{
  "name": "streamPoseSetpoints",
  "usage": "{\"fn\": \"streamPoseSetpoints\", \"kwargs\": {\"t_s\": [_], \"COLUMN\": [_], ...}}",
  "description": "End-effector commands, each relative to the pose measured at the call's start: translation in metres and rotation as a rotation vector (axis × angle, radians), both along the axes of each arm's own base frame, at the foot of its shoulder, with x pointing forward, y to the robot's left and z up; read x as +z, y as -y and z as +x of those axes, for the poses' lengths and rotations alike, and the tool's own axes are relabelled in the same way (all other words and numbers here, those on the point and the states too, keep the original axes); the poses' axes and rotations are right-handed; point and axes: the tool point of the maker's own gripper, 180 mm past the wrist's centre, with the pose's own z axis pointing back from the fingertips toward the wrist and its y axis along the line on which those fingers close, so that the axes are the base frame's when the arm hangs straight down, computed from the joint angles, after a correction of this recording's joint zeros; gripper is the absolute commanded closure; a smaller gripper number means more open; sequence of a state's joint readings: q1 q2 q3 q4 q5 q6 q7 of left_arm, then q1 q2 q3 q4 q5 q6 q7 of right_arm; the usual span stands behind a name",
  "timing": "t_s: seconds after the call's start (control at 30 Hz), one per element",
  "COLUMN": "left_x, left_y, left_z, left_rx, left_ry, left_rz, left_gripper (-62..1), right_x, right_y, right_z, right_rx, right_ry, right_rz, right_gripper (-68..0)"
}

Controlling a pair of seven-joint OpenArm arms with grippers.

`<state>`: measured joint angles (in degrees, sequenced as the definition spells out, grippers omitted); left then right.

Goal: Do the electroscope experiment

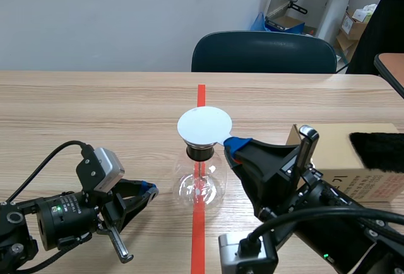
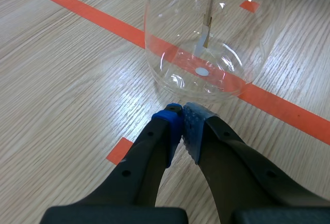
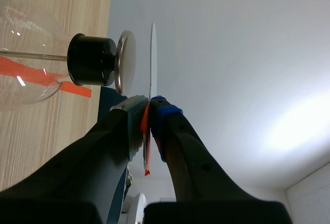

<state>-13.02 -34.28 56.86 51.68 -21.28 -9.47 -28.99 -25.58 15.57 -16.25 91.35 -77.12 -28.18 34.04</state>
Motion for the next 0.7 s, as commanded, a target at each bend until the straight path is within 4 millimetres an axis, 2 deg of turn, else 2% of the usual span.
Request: {"fn": "streamPoseSetpoints", "kwargs": {"t_s": [0.0, 0.3, 0.67], "left_x": [0.009, 0.009, 0.009], "left_y": [0.006, 0.006, 0.006], "left_z": [0.003, 0.003, 0.003], "left_rx": [0.000, 0.000, 0.000], "left_ry": [0.018, 0.018, 0.018], "left_rz": [-0.035, -0.035, -0.035], "left_gripper": [-2.7, -2.7, -2.7], "right_x": [0.007, 0.008, 0.007], "right_y": [0.001, 0.007, 0.051], "right_z": [0.005, 0.011, 0.041], "right_rx": [-0.005, -0.052, -0.347], "right_ry": [0.026, 0.029, 0.021], "right_rz": [0.007, 0.010, 0.012], "right_gripper": [-1.0, -1.0, -1.0]}}
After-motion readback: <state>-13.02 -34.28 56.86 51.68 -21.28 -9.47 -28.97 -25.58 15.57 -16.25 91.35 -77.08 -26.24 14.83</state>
